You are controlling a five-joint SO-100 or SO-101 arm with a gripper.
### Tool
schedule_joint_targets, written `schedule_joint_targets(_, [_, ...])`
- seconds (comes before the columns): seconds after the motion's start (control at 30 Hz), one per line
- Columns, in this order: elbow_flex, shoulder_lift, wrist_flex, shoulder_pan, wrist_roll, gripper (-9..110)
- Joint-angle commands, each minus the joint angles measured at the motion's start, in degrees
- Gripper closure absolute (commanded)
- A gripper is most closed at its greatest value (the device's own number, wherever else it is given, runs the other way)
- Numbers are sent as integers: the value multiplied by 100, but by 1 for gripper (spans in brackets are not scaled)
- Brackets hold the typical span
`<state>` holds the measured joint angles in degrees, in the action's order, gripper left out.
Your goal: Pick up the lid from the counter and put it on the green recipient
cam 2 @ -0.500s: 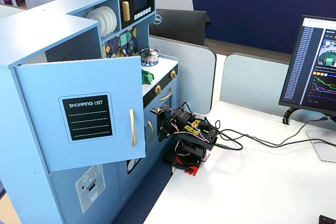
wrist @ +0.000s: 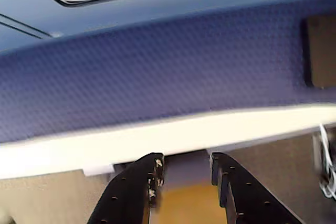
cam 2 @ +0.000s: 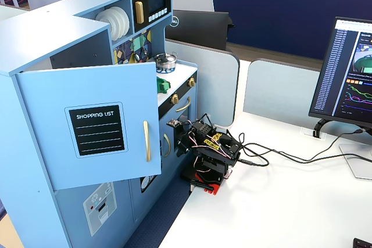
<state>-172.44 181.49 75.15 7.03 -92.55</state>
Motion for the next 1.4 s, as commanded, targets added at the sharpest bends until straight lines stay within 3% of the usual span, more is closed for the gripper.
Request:
schedule_joint_targets(0.0, [123,-536,-2074,694,-545,101])
schedule_joint_targets(0.13, [536,-1564,-5317,1336,-826,101])
schedule_joint_targets(0.2, [1011,-1925,-6082,1485,-624,101])
schedule_joint_targets(0.47, [2188,-2391,-6275,2373,-703,96])
schedule_joint_targets(0.63, [2232,-2101,-6513,2610,-88,66])
schedule_joint_targets(0.77, [2417,-2206,-6750,2689,-35,56])
schedule_joint_targets(1.37, [3771,-4148,-7708,2979,-255,54])
